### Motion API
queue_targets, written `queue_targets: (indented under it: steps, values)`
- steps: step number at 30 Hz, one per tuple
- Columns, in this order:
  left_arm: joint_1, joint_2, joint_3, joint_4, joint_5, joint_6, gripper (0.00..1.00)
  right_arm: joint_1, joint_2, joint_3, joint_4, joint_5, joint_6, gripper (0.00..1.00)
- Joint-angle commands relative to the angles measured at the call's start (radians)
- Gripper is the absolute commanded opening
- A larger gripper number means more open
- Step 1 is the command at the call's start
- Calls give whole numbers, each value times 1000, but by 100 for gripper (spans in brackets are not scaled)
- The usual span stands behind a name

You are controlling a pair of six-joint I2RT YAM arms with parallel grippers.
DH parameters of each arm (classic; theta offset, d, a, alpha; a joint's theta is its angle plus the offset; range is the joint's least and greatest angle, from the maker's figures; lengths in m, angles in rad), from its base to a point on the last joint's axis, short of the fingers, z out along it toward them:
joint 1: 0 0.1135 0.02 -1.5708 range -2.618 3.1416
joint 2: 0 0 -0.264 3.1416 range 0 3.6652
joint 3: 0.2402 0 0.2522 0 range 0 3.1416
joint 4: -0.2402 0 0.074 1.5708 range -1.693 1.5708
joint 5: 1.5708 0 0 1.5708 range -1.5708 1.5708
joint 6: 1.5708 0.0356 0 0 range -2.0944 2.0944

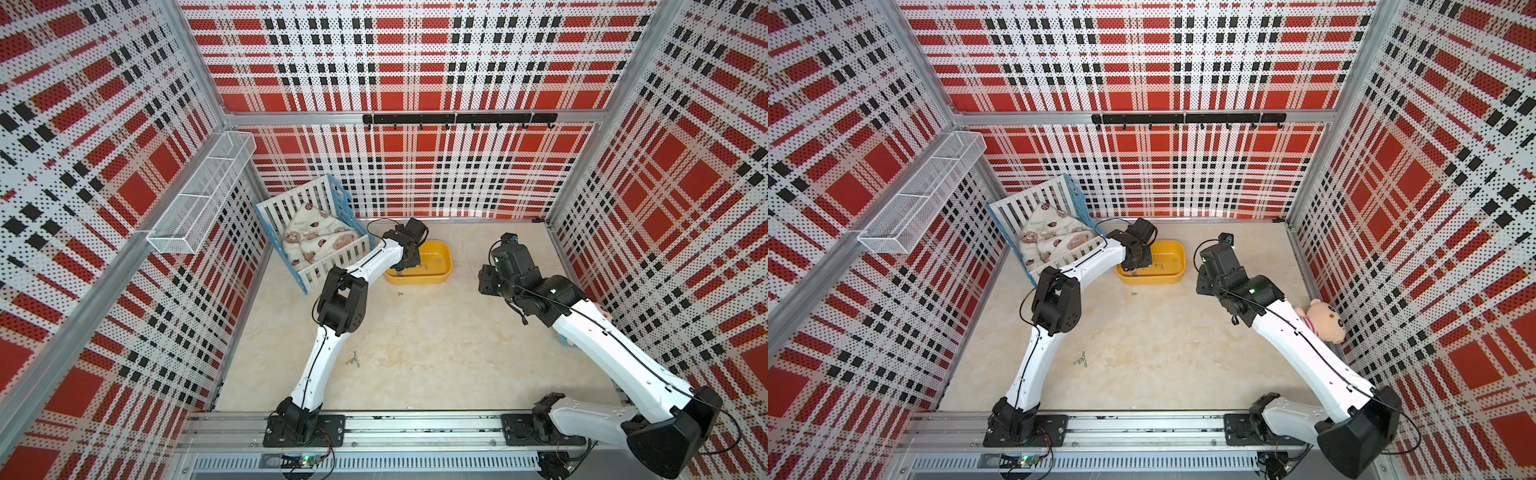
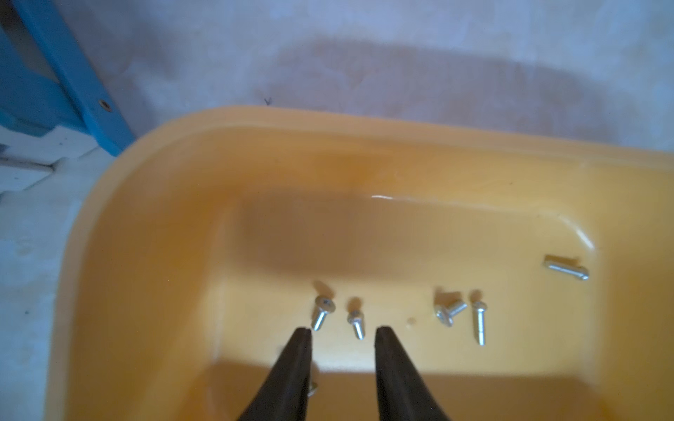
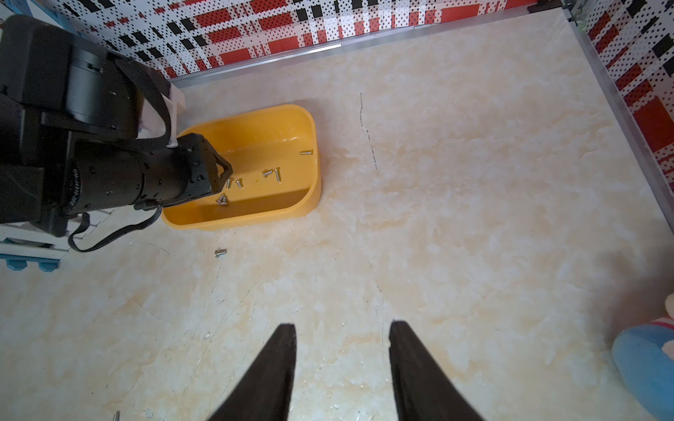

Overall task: Put the screws on the desktop into the storage box
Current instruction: Place the screw in the storage box, then pick up the screw from the center of the board.

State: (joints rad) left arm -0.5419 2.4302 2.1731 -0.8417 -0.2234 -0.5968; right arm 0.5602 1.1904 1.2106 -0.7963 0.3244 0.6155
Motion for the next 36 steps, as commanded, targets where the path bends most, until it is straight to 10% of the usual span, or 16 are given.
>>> queue_targets:
  steps: [1,15,23,36]
  values:
    - [-4,-75,34,-4,-8,24,41,-2,-29,29,-27,-9,7,48]
    - [16,-600,-250,-3,-173,13,53,236,216,160,-17,-66,19,50]
    - [216,-966,-636,44,-168,-2,56,438,461,250,-12,-113,49,52]
    - [558,-1212,-872,44,-58,81,57,683,742,349,9,-222,138,56]
